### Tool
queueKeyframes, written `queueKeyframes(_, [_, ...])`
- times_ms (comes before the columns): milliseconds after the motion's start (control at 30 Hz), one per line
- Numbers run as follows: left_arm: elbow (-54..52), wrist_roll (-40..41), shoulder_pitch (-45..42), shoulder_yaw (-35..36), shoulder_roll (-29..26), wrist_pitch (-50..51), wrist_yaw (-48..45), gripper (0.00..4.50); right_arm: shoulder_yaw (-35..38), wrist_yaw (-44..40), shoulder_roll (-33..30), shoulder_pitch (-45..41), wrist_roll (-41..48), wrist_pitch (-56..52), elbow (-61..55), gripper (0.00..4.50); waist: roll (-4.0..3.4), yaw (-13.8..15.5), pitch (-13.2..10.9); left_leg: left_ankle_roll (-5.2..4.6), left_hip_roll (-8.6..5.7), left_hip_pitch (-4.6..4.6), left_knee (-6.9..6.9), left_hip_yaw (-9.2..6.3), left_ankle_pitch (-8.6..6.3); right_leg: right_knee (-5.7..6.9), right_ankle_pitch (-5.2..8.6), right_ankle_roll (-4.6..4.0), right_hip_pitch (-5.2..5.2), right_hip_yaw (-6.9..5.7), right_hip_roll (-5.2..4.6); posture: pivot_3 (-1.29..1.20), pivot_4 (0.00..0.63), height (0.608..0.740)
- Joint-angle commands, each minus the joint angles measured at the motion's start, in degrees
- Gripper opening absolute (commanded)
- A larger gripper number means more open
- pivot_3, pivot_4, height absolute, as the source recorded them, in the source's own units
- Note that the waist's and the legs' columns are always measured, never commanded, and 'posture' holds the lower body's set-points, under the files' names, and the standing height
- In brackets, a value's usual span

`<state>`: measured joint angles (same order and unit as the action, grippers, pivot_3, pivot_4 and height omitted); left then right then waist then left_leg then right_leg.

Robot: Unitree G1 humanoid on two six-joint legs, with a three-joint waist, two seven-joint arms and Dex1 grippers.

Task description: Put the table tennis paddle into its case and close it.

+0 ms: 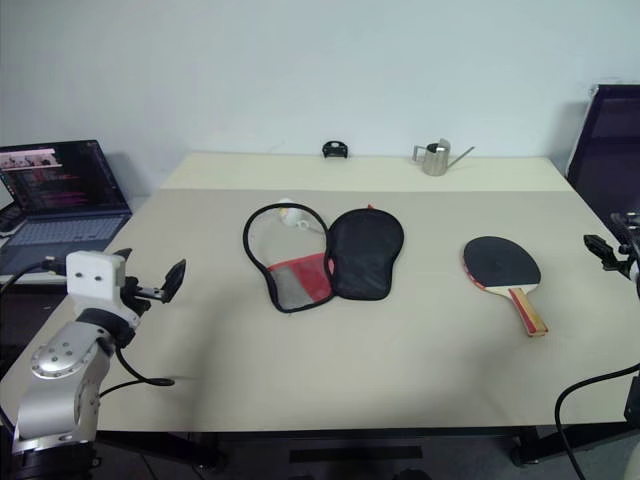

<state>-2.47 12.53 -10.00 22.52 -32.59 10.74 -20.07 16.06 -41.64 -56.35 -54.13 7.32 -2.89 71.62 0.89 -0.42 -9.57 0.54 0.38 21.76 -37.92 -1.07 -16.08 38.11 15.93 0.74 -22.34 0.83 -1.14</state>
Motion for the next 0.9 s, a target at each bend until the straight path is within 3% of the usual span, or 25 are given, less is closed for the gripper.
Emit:
queueKeyframes(33, [-0.9,-0.7,-1.3,-0.6,0.0,-1.5,0.5,4.50,-0.5,-0.3,-1.9,-1.9,-0.8,-0.1,-2.0,3.88,0.00,0.0,0.0,0.00,0.00,0.00,0.00,0.00,0.00,0.00,0.00,0.00,0.00,0.00,0.00,0.00,0.150,0.740])
queueKeyframes(533, [-0.6,0.2,-0.2,-0.2,-0.2,-2.6,-0.2,4.50,0.2,-4.7,0.8,-2.6,0.9,-4.7,-4.9,3.88,0.00,0.0,0.0,0.00,0.00,0.00,0.00,0.00,0.00,0.01,0.00,0.00,0.00,0.00,0.00,0.00,0.150,0.740])
queueKeyframes(900, [2.4,2.4,-0.7,2.6,-3.2,-3.1,-3.5,4.50,-0.1,-10.1,4.6,1.4,3.4,-10.6,-16.6,3.88,0.00,0.0,0.0,0.00,0.01,0.00,0.00,-0.02,0.00,0.03,0.00,0.00,-0.01,-0.02,0.00,0.00,0.150,0.740])
